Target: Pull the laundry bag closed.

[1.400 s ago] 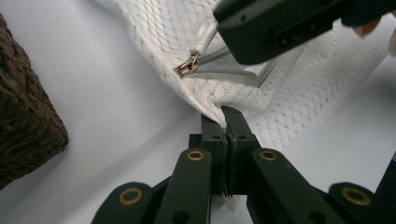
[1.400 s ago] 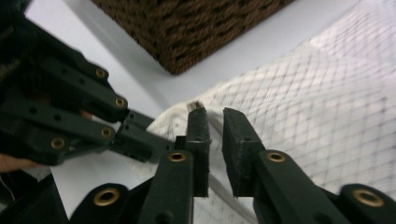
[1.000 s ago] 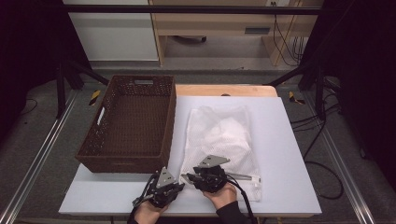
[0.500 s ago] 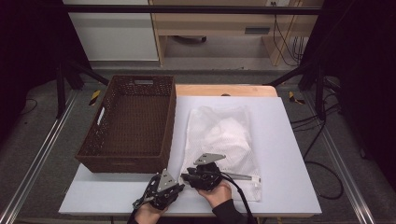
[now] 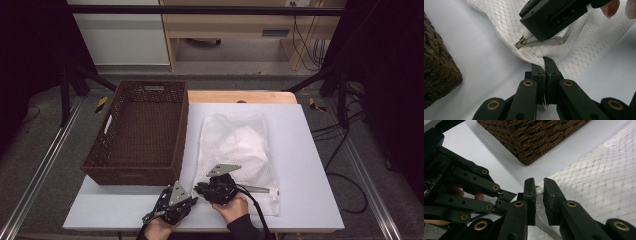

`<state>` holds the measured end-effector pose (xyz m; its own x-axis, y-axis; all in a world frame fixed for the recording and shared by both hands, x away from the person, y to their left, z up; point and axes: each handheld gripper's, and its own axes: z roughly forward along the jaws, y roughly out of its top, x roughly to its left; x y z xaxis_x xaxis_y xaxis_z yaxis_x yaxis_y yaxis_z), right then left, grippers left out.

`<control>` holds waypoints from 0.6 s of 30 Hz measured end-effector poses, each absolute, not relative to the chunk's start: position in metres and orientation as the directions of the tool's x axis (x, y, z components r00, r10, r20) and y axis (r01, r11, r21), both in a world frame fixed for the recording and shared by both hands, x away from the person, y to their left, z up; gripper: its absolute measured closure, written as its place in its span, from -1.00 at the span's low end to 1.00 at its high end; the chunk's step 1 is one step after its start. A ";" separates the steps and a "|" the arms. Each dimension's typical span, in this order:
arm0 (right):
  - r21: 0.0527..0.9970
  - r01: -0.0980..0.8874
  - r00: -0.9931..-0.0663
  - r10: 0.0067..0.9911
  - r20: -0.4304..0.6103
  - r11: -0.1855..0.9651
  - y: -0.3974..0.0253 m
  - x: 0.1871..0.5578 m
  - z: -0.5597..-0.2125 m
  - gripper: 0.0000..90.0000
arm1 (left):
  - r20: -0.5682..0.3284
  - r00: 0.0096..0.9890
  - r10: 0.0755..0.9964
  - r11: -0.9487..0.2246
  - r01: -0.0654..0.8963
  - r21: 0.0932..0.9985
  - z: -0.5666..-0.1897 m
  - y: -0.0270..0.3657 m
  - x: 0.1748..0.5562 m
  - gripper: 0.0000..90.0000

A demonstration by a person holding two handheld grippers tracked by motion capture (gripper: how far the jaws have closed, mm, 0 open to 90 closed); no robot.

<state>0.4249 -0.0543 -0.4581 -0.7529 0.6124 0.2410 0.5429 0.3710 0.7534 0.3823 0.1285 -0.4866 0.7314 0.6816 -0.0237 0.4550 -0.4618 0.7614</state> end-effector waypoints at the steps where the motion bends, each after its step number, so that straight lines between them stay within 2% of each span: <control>1: 0.750 0.545 -0.752 0.614 0.241 0.374 -0.054 0.425 -0.458 0.71 | -0.022 0.732 0.681 -0.463 0.454 0.761 -0.487 0.128 0.382 0.93; 2: 0.753 0.542 -0.750 0.619 0.233 0.374 -0.054 0.425 -0.458 0.64 | -0.023 0.732 0.681 -0.463 0.454 0.761 -0.487 0.128 0.382 0.93; 4: 0.752 0.543 -0.749 0.620 0.233 0.373 -0.053 0.425 -0.459 0.65 | -0.023 0.732 0.681 -0.463 0.454 0.761 -0.487 0.128 0.382 0.93; 6: 0.748 0.545 -0.751 0.617 0.235 0.378 -0.051 0.428 -0.461 0.78 | -0.022 0.732 0.681 -0.464 0.454 0.761 -0.486 0.128 0.382 0.93; 12: 0.750 0.542 -0.754 0.614 0.235 0.379 -0.053 0.427 -0.459 0.81 | -0.043 0.730 0.682 -0.453 0.468 0.759 -0.486 0.129 0.384 0.92; 15: 0.759 0.536 -0.755 0.612 0.235 0.370 -0.055 0.426 -0.456 0.81 | -0.080 0.735 0.674 -0.442 0.487 0.753 -0.485 0.131 0.386 0.84; 18: 0.761 0.532 -0.758 0.610 0.232 0.372 -0.056 0.426 -0.455 0.81 | -0.077 0.725 0.684 -0.439 0.494 0.751 -0.483 0.132 0.388 0.69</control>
